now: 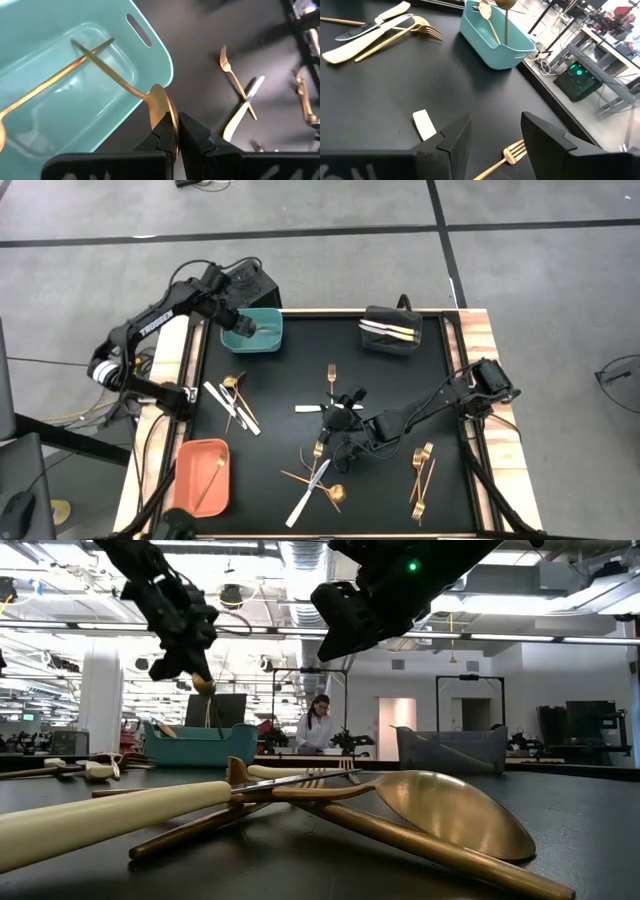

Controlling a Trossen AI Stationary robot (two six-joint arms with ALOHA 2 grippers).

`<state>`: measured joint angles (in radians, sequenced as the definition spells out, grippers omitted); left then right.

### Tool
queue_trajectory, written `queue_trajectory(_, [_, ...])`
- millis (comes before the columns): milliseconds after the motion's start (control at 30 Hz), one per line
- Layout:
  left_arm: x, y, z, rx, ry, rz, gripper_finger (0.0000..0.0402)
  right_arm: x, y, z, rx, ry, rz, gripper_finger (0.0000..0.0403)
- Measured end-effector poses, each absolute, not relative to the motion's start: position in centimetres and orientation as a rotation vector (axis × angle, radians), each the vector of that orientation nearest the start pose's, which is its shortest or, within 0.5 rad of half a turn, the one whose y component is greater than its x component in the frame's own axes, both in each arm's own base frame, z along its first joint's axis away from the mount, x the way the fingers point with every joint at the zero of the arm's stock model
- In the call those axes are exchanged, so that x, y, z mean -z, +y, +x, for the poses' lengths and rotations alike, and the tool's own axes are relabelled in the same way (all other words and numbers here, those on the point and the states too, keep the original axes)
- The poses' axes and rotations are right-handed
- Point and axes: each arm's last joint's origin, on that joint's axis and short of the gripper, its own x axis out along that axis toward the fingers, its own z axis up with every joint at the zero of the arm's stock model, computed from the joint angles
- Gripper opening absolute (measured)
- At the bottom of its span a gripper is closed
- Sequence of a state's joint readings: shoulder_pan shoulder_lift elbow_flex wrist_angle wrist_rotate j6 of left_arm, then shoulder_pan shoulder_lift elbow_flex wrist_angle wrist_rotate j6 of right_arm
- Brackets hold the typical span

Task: Sort silverware by color (type)
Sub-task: Put the gold spoon into the green bin, then put the gold fork into the orange bin

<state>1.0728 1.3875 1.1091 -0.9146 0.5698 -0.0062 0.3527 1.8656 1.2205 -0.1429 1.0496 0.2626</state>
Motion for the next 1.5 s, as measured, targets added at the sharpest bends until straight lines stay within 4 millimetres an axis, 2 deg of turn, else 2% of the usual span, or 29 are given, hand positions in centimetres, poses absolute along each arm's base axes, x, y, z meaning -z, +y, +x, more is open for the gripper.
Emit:
queue_trajectory(233, [-25.4,23.1,13.0,-0.417,0.865,-0.879,0.0012,-19.8,11.0,37.1,0.722,0.518,-0.269,0.0196])
queue_trajectory(533, [-25.2,23.5,11.4,-0.597,1.093,-0.674,0.0050,-19.8,10.9,37.2,0.693,0.527,-0.228,0.0196])
queue_trajectory(667, [-25.1,23.6,11.1,-0.629,1.158,-0.586,0.0076,-19.7,10.6,37.4,0.675,0.535,-0.209,0.0196])
queue_trajectory(800, [-25.1,23.9,10.8,-0.755,1.268,-0.493,0.0109,-19.8,10.4,37.6,0.657,0.534,-0.187,0.0196])
queue_trajectory(1000, [-25.6,23.6,11.0,-0.798,1.282,-0.440,0.0159,-19.7,10.3,37.7,0.634,0.541,-0.139,0.0196])
queue_trajectory(1233, [-28.6,21.5,11.1,-0.919,1.188,-0.315,0.0185,-19.9,10.3,37.4,0.637,0.546,-0.108,0.0196])
queue_trajectory(1367, [-31.1,18.6,11.3,-0.880,1.034,-0.294,0.0181,-21.0,10.0,36.4,0.632,0.577,-0.082,0.0196])
queue_trajectory(1500, [-32.7,14.8,11.8,-0.712,0.847,-0.300,0.0179,-21.6,9.9,35.7,0.422,0.714,-0.011,0.0195])
